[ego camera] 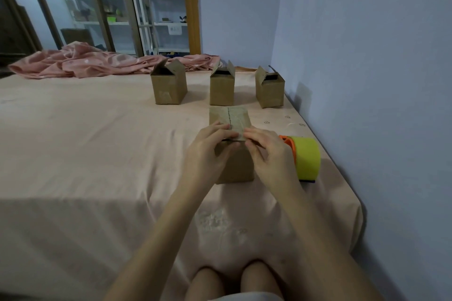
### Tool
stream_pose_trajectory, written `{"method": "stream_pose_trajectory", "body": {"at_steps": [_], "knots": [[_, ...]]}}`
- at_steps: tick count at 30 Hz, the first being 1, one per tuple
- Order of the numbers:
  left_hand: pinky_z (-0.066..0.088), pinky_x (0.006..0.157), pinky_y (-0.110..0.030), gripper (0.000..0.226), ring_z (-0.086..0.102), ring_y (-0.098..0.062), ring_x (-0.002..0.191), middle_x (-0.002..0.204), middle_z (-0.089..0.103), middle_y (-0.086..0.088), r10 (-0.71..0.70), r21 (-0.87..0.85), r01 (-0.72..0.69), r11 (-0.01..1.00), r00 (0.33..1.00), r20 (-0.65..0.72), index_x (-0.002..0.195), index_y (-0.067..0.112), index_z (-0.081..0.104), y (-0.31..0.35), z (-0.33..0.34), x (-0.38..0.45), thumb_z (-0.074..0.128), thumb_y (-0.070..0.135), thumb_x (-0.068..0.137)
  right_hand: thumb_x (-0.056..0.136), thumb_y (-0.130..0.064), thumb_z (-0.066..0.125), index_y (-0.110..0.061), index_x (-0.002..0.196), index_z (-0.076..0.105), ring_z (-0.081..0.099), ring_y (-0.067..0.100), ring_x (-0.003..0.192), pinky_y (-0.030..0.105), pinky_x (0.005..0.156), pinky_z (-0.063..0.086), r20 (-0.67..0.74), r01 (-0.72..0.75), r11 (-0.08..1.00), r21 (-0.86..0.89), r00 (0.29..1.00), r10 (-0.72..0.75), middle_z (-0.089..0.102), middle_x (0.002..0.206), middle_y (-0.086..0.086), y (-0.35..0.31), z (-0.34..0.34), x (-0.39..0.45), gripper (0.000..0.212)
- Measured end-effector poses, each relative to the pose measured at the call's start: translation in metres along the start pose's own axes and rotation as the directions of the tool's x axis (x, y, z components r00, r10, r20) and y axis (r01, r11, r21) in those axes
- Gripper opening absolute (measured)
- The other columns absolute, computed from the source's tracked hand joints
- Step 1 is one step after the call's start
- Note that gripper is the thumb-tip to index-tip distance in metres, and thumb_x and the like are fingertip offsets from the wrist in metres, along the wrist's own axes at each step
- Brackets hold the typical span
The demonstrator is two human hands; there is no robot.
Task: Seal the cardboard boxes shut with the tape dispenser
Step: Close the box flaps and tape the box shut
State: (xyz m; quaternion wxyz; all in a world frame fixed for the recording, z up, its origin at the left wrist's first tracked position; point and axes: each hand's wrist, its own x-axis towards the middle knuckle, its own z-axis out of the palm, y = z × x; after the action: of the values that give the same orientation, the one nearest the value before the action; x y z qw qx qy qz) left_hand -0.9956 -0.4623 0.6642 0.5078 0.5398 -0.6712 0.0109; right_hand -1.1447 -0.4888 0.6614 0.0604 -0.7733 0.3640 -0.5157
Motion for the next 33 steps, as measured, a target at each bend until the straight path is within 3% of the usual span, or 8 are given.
{"method": "stream_pose_trajectory", "body": {"at_steps": [3, 9, 17, 20, 27, 29, 31, 33], "knots": [[0.028, 0.102, -0.01, 0.027, 0.044, -0.012, 0.128, 0.125, 0.06, -0.002, 0.021, 0.001, -0.021, 1.0, 1.0, 0.02, 0.11, 0.012, 0.069, -0.001, 0.004, -0.003, 0.071, 0.014, 0.082, 0.087, -0.004, 0.063, -0.006, 0.112, 0.067, 0.055, 0.012, 0.113, 0.014, 0.1, 0.037, -0.004, 0.011, 1.0, -0.014, 1.0, -0.011, 0.065, 0.117, 0.006, 0.005, -0.002, -0.004, 0.025], [0.022, 0.109, -0.009, 0.038, 0.032, -0.011, 0.136, 0.136, 0.05, -0.004, 0.062, -0.06, -0.055, 0.997, 0.991, 0.119, 0.117, 0.011, 0.064, -0.01, -0.004, -0.006, 0.071, 0.005, 0.08, 0.079, -0.011, 0.074, -0.009, 0.111, 0.066, 0.05, 0.005, 0.117, 0.015, 0.102, 0.037, 0.007, 0.01, 0.997, 0.076, 1.0, -0.011, 0.063, 0.119, 0.0, 0.004, -0.001, -0.008, 0.033], [0.026, 0.111, -0.024, 0.042, 0.031, -0.015, 0.137, 0.137, 0.049, -0.006, 0.114, -0.091, -0.103, 0.991, 0.984, 0.134, 0.118, 0.009, 0.064, -0.001, 0.002, -0.004, 0.073, 0.002, 0.077, 0.072, 0.0, 0.077, -0.001, 0.089, 0.072, 0.064, 0.019, 0.094, 0.029, 0.083, 0.051, -0.182, 0.038, 0.999, -0.03, 0.982, -0.043, 0.071, 0.096, 0.009, 0.0, -0.004, -0.006, 0.017], [0.024, 0.111, -0.017, 0.043, 0.03, -0.016, 0.138, 0.138, 0.048, -0.007, 0.133, -0.113, -0.118, 0.987, 0.982, 0.135, 0.119, 0.009, 0.063, 0.007, 0.014, -0.004, 0.072, 0.001, 0.078, 0.072, 0.003, 0.076, 0.0, 0.09, 0.072, 0.065, 0.022, 0.09, 0.032, 0.078, 0.053, -0.192, 0.043, 0.996, -0.079, 0.98, -0.058, 0.071, 0.095, 0.01, 0.005, -0.016, -0.008, 0.018], [0.017, 0.11, -0.007, 0.06, 0.024, -0.008, 0.139, 0.138, 0.039, 0.007, 0.075, -0.141, -0.061, 0.988, 0.992, 0.1, 0.134, 0.011, 0.048, 0.017, 0.033, -0.007, 0.071, 0.003, 0.079, 0.075, 0.015, 0.049, -0.003, 0.108, 0.067, 0.053, 0.021, 0.114, 0.026, 0.1, 0.04, -0.172, 0.094, 0.968, -0.231, 0.976, -0.136, 0.061, 0.122, 0.011, 0.019, -0.043, -0.022, 0.041], [0.016, 0.108, -0.004, 0.066, 0.02, -0.003, 0.139, 0.138, 0.029, 0.014, 0.017, -0.161, 0.0, 0.987, 0.995, 0.103, 0.139, 0.015, 0.041, 0.016, 0.032, -0.007, 0.071, 0.006, 0.081, 0.074, 0.004, 0.053, -0.005, 0.115, 0.062, 0.046, 0.022, 0.121, 0.021, 0.104, 0.035, -0.297, -0.019, 0.968, -0.251, 0.953, -0.058, 0.054, 0.128, 0.011, 0.027, -0.05, -0.035, 0.042], [0.016, 0.111, -0.008, 0.07, 0.018, -0.005, 0.141, 0.14, 0.026, 0.015, 0.015, -0.165, 0.004, 0.986, 0.993, 0.114, 0.141, 0.015, 0.037, 0.014, 0.032, -0.007, 0.071, 0.008, 0.081, 0.073, -0.007, 0.06, -0.005, 0.12, 0.053, 0.043, 0.021, 0.123, 0.022, 0.103, 0.036, -0.383, -0.177, 0.977, -0.119, 0.916, 0.12, 0.048, 0.13, 0.009, 0.038, -0.055, -0.047, 0.048], [0.015, 0.114, -0.013, 0.076, 0.015, -0.008, 0.143, 0.145, 0.025, 0.011, 0.031, -0.161, -0.012, 0.987, 0.993, 0.116, 0.143, 0.014, 0.033, 0.013, 0.032, -0.008, 0.073, 0.007, 0.079, 0.074, -0.016, 0.07, -0.012, 0.126, 0.045, 0.046, 0.016, 0.12, 0.02, 0.096, 0.042, -0.295, -0.363, 0.931, 0.039, 0.886, 0.358, 0.045, 0.127, -0.001, 0.049, -0.054, -0.057, 0.058]]}}
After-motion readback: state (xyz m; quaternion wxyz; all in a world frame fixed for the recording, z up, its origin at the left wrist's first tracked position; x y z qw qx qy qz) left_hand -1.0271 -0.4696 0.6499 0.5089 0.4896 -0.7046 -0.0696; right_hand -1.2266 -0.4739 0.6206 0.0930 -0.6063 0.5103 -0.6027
